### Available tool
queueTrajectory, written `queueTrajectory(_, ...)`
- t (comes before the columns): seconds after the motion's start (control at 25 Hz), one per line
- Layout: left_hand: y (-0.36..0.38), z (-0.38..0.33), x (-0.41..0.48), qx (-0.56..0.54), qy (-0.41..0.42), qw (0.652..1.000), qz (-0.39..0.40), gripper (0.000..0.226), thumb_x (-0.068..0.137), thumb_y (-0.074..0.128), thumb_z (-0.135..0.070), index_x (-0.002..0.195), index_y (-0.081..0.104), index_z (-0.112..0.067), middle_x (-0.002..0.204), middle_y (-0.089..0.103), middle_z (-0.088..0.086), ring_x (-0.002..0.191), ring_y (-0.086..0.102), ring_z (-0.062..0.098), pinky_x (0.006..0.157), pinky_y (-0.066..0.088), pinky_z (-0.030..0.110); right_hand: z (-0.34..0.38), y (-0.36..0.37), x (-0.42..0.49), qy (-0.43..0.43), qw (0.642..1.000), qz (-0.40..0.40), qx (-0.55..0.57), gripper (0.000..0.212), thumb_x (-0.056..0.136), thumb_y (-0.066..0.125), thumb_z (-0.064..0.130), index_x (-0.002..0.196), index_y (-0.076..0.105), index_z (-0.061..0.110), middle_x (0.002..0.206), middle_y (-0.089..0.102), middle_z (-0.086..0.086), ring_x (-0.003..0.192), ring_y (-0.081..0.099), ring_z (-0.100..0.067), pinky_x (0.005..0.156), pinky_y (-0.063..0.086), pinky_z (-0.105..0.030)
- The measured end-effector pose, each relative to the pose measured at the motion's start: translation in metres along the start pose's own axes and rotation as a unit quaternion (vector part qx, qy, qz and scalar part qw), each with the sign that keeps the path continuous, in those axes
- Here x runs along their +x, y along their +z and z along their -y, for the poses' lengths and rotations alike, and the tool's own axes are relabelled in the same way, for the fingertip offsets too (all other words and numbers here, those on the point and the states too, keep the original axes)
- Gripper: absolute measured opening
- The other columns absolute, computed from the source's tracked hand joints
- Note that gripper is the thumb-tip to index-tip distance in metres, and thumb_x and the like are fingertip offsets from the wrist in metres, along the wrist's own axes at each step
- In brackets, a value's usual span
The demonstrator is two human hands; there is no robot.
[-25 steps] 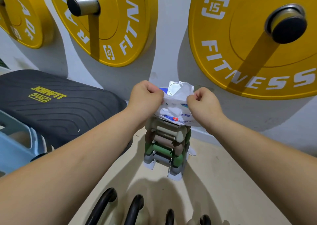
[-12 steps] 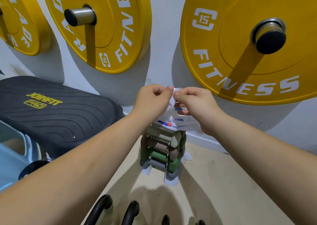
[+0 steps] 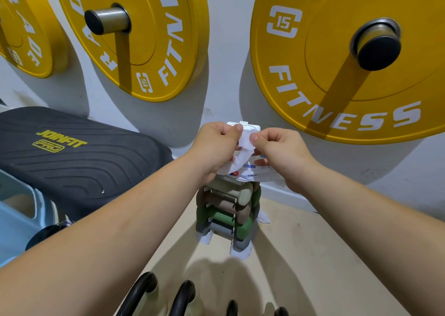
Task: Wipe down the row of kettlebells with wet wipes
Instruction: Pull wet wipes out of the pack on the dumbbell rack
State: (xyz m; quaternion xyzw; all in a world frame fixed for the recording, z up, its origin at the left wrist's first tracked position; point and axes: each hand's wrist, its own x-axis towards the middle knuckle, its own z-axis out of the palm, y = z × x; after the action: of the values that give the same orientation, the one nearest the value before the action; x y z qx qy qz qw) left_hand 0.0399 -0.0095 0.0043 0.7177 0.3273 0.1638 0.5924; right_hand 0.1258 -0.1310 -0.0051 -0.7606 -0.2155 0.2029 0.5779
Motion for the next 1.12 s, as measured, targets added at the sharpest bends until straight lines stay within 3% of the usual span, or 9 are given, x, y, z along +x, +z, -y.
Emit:
queueTrajectory(0.28,-0.003,-0.004,0.001,-0.049,0.018,0.998,-0.031,0.028,0.105,0.053,-0.035,0.096,0.067,-0.011,0.092,0.070,0.016,0.074,0.065,0.024,0.082,0.060,0.042,-0.002,0.004,0.003,0.023,0.999,-0.010,0.038,0.021,0.098,0.060,0.019,0.089,0.072,0.004,0.092,0.076,-0.014,0.077,0.069,-0.024,0.071,0.063,-0.041)
queueTrajectory(0.4,-0.004,-0.006,-0.002,-0.024,0.047,0.997,0.048,0.038,0.103,0.056,-0.041,0.099,0.076,-0.009,0.099,0.076,0.018,0.080,0.068,0.024,0.078,0.059,0.037,0.005,0.004,-0.001,0.047,0.992,0.022,0.114,0.026,0.096,0.066,0.028,0.097,0.075,0.005,0.090,0.078,-0.013,0.080,0.074,-0.027,0.073,0.063,-0.042)
queueTrajectory(0.52,-0.002,-0.005,-0.004,0.005,0.041,0.994,0.096,0.040,0.103,0.053,-0.042,0.096,0.078,-0.012,0.098,0.079,0.013,0.090,0.075,0.027,0.085,0.059,0.038,0.011,0.004,0.000,0.107,0.976,0.012,0.187,0.032,0.091,0.072,0.033,0.100,0.076,0.003,0.092,0.079,-0.015,0.082,0.077,-0.032,0.071,0.063,-0.043)
queueTrajectory(0.6,0.001,0.003,-0.001,0.014,0.050,0.997,0.063,0.026,0.099,0.063,-0.037,0.091,0.079,-0.017,0.096,0.078,0.006,0.091,0.073,0.028,0.085,0.061,0.038,0.011,0.003,0.000,0.129,0.973,-0.015,0.193,0.021,0.090,0.073,0.019,0.102,0.075,0.001,0.095,0.078,-0.019,0.080,0.077,-0.033,0.065,0.064,-0.042)
queueTrajectory(0.68,0.005,0.010,-0.002,0.004,0.062,0.998,0.018,0.020,0.089,0.076,-0.036,0.091,0.078,-0.016,0.091,0.076,0.002,0.078,0.068,0.016,0.072,0.058,0.028,0.011,0.002,0.000,0.136,0.971,-0.028,0.197,0.015,0.090,0.070,0.008,0.103,0.074,0.001,0.096,0.077,-0.020,0.075,0.077,-0.032,0.059,0.061,-0.036)
queueTrajectory(0.76,0.007,0.014,-0.003,0.004,0.069,0.998,0.004,0.030,0.084,0.081,-0.040,0.094,0.077,-0.012,0.088,0.077,0.003,0.071,0.067,0.012,0.065,0.054,0.023,0.009,0.000,0.000,0.135,0.967,-0.016,0.216,0.016,0.093,0.066,0.008,0.105,0.073,0.001,0.096,0.077,-0.020,0.074,0.077,-0.030,0.059,0.060,-0.034)
queueTrajectory(0.88,0.010,0.015,-0.007,0.039,0.115,0.993,0.004,0.020,0.088,0.079,-0.031,0.098,0.079,-0.014,0.089,0.078,0.003,0.078,0.073,0.015,0.060,0.061,0.024,0.009,-0.003,0.000,0.129,0.965,0.011,0.229,0.019,0.097,0.060,0.011,0.111,0.070,0.002,0.098,0.078,-0.019,0.081,0.078,-0.030,0.068,0.063,-0.038)
queueTrajectory(1.0,0.010,0.015,-0.007,0.063,0.160,0.985,-0.018,0.012,0.094,0.072,-0.022,0.098,0.082,-0.016,0.089,0.079,0.000,0.084,0.074,0.018,0.071,0.063,0.032,0.009,-0.005,-0.002,0.103,0.977,-0.001,0.186,0.015,0.099,0.061,0.015,0.104,0.070,0.004,0.093,0.078,-0.018,0.075,0.078,-0.025,0.068,0.063,-0.035)
queueTrajectory(1.12,0.005,0.015,-0.005,0.012,0.097,0.995,-0.034,0.013,0.095,0.071,-0.018,0.092,0.083,-0.014,0.089,0.079,0.000,0.082,0.072,0.013,0.081,0.061,0.032,0.007,-0.004,-0.001,0.110,0.980,-0.038,0.164,0.015,0.100,0.058,0.019,0.102,0.067,0.007,0.095,0.072,-0.017,0.069,0.073,-0.026,0.068,0.064,-0.037)
